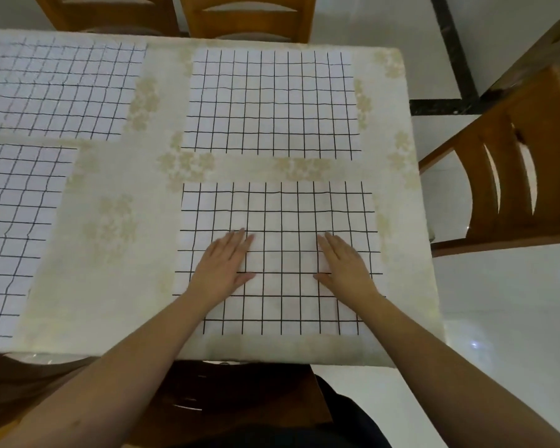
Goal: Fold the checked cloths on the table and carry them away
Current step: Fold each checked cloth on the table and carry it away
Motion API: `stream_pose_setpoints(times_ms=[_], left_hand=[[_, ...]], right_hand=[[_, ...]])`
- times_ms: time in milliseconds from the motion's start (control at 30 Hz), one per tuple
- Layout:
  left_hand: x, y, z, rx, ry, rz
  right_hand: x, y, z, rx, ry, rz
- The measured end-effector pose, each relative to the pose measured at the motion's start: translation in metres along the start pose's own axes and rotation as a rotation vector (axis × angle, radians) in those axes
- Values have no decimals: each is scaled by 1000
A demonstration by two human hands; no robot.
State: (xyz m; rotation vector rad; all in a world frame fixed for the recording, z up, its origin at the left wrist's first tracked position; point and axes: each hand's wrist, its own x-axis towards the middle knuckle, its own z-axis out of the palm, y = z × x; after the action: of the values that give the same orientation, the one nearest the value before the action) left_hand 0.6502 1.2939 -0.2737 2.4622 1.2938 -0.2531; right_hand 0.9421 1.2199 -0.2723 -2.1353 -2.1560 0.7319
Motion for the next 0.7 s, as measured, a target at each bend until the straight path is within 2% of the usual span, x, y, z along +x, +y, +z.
stream_pose_setpoints(times_ms=[200, 400, 500, 700], left_hand=[[-8, -26, 18, -18, -9, -86], [-6, -49, 15, -116, 244, -15], [2, -55, 7, -181, 327, -24], [14, -60, -1, -240, 320, -95]], right_hand=[[1, 36, 14, -3, -23, -4], [9, 49, 11, 84, 267, -47], [23, 51, 7, 96, 286, -44], [31, 47, 2, 86, 315, -40]])
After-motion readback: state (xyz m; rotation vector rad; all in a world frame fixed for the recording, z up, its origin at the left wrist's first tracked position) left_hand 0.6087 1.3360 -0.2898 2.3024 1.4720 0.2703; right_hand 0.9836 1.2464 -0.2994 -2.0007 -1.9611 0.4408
